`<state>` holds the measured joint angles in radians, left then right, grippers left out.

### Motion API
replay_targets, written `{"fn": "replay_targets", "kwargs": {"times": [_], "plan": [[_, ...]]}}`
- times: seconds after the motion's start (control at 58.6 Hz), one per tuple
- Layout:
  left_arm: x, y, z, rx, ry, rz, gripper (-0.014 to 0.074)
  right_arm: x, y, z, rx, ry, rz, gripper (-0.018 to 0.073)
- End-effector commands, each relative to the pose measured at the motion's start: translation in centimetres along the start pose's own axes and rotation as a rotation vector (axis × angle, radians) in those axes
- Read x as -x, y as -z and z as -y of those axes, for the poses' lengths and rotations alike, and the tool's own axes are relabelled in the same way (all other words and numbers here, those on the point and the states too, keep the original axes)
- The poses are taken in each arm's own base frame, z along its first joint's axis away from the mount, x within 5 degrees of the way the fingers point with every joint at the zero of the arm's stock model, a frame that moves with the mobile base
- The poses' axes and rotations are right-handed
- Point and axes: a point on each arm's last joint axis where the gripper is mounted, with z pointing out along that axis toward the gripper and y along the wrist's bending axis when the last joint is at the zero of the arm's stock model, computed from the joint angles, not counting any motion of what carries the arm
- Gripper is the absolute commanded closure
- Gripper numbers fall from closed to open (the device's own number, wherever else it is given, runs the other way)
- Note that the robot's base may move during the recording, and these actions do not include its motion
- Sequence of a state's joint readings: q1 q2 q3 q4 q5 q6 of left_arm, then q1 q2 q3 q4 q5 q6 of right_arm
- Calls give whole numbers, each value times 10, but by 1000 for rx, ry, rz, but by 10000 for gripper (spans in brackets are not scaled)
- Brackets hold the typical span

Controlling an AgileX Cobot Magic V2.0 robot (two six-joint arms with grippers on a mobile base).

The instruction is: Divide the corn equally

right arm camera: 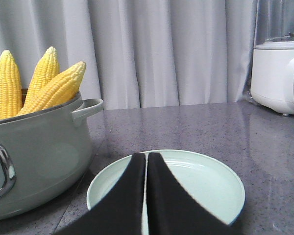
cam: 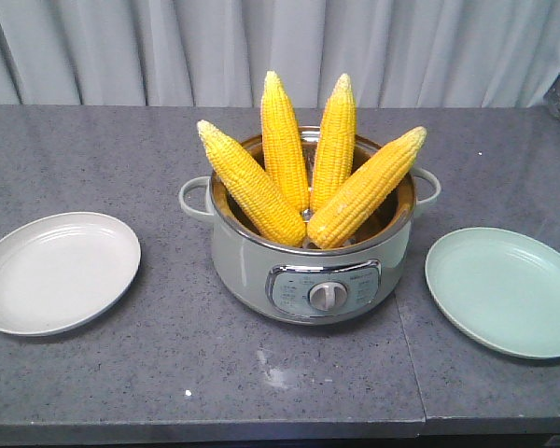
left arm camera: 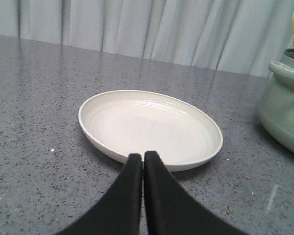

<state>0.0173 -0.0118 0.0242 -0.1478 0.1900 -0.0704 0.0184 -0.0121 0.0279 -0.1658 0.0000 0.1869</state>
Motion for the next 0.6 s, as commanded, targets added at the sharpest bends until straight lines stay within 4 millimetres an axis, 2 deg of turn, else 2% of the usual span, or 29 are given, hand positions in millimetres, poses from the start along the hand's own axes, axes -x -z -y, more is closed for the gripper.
{"fn": "replay_targets", "kwargs": {"times": [0.0, 0.58], "plan": [[14, 3, 2, -14, 8, 107, 603, 1, 0, -1, 7, 14, 61, 564], [17, 3, 2, -16, 8, 138, 603, 1, 0, -1, 7, 14, 63, 564]]}}
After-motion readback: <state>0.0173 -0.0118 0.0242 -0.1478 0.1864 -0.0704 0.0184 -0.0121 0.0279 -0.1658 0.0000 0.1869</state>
